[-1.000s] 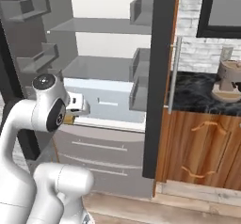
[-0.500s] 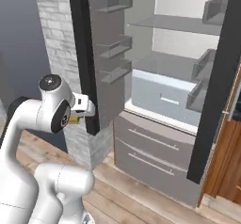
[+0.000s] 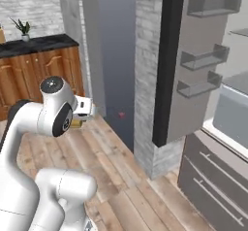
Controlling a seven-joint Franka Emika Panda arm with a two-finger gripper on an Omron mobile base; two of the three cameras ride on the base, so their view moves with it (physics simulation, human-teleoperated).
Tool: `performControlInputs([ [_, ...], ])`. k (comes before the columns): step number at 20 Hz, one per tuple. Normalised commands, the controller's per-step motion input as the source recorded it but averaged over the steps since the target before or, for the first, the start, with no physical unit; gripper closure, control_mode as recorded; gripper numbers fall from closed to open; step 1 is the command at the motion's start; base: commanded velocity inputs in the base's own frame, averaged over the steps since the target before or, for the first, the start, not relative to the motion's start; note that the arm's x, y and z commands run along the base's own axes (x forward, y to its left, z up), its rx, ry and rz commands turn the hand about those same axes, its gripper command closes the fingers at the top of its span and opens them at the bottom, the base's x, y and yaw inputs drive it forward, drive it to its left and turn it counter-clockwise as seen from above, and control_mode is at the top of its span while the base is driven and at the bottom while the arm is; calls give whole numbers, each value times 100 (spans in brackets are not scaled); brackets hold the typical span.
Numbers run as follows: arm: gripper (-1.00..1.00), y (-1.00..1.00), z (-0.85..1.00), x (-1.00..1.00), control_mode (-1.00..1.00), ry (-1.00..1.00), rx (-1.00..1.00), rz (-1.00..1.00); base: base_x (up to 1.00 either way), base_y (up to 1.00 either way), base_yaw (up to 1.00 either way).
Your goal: Take the donut and cake from the fridge and place them on the empty tray on the dining counter.
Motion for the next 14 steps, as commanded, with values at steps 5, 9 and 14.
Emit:
performControlInputs([
  [5, 100, 0, 0, 0, 100, 0, 0, 0, -2, 35, 68],
  [9, 100, 0, 0, 0, 100, 0, 0, 0, 51, 59, 48],
  [14, 100, 0, 0, 0, 100, 0, 0, 0, 100, 54, 36],
])
